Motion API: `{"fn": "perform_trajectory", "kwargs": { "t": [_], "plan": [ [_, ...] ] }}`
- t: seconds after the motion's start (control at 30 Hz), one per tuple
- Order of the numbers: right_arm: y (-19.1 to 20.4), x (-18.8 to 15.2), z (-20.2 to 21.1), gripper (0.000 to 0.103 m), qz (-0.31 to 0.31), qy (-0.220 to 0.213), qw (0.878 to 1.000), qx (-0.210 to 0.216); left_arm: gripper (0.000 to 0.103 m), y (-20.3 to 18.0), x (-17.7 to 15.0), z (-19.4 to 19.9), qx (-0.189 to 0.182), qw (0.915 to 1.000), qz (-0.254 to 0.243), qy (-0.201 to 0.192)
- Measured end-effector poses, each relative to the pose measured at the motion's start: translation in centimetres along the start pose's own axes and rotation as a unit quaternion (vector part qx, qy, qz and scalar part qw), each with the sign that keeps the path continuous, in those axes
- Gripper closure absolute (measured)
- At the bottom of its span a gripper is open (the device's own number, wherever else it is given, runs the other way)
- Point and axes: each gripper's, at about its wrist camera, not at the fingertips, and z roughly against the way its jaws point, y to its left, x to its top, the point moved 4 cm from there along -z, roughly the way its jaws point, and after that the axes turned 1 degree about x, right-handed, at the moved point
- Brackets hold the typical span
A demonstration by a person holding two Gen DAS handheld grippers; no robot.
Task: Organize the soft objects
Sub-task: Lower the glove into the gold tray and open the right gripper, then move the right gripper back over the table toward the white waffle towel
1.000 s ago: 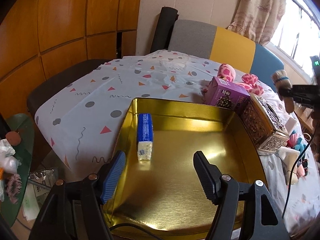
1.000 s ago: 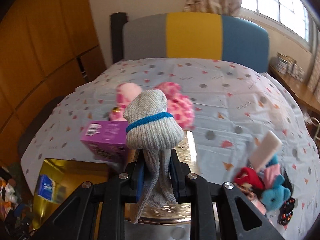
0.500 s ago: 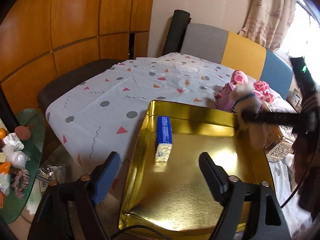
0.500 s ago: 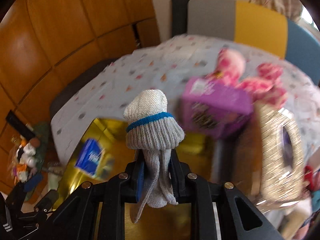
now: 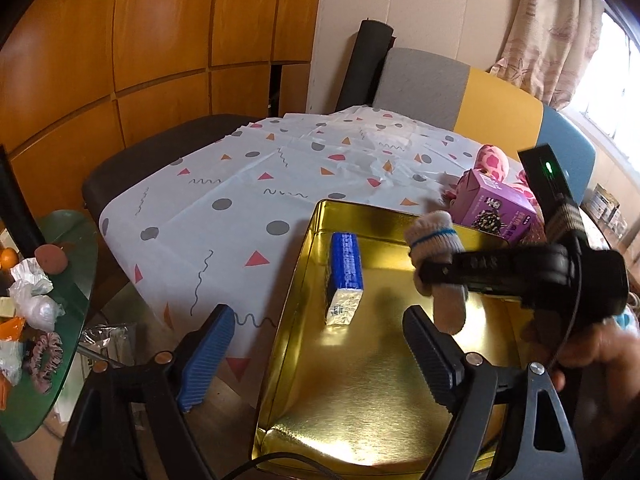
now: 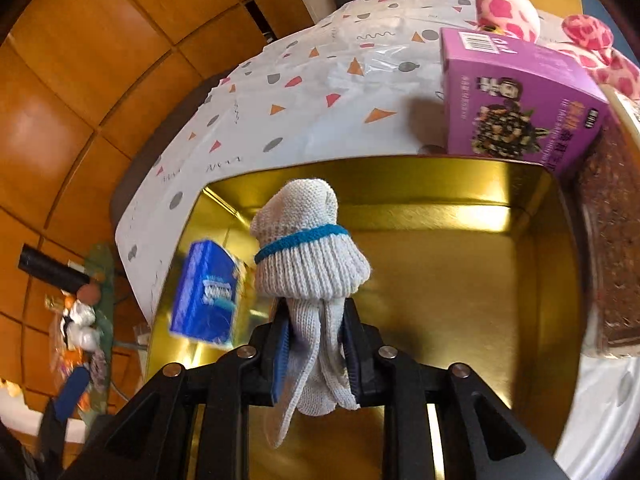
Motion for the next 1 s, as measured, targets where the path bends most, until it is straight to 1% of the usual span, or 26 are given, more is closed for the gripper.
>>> {"fn": "perform_trajectory", "kwargs": {
  "t": [0.13, 0.2, 0.3, 0.43, 0.57, 0.77, 0.9, 1.0],
  "plan": [
    [0.4, 0.8, -0.1, 0.069, -0.022, -0.007, 0.999, 0.027, 0.017, 0.2, -0.2, -0.4, 0.004, 1.0000, 0.003, 0.007],
    [0.6, 1.0, -0.1, 0.062, -0.028, -0.010, 0.999, 0.036, 0.017, 0.2, -0.3, -0.6, 0.004, 0.9999, 0.003, 0.010],
    [0.6, 1.0, 0.3, 0.062, -0.026, -0.013, 0.999, 0.042, 0.017, 0.3, -0.3, -0.7, 0.006, 0.9999, 0.003, 0.009],
    [0.1, 0.2, 1.9, 0.062, -0.015, -0.025, 0.999, 0.030, 0.017, 0.4, -0.3, -0.8, 0.009, 0.9999, 0.005, 0.007],
    [-0.4, -1.0, 4.3, 0.062, 0.018, -0.050, 0.999, -0.001, 0.017, 0.1, -0.4, -0.8, 0.007, 0.9999, 0.000, 0.009],
    [-1.7, -3.3, 7.1, 0.061, 0.068, -0.076, 0.994, -0.049, 0.017, -0.9, -0.5, -0.5, 0.002, 0.9999, -0.014, 0.007],
    [-2.8, -4.7, 8.9, 0.061, 0.082, -0.091, 0.990, -0.068, 0.017, -1.5, -0.6, -0.3, 0.000, 0.9998, -0.019, 0.007],
    [-3.8, -5.5, 10.1, 0.061, 0.081, -0.099, 0.989, -0.076, 0.017, -2.1, -0.6, -0.1, -0.003, 0.9997, -0.024, 0.006]
  ]
}}
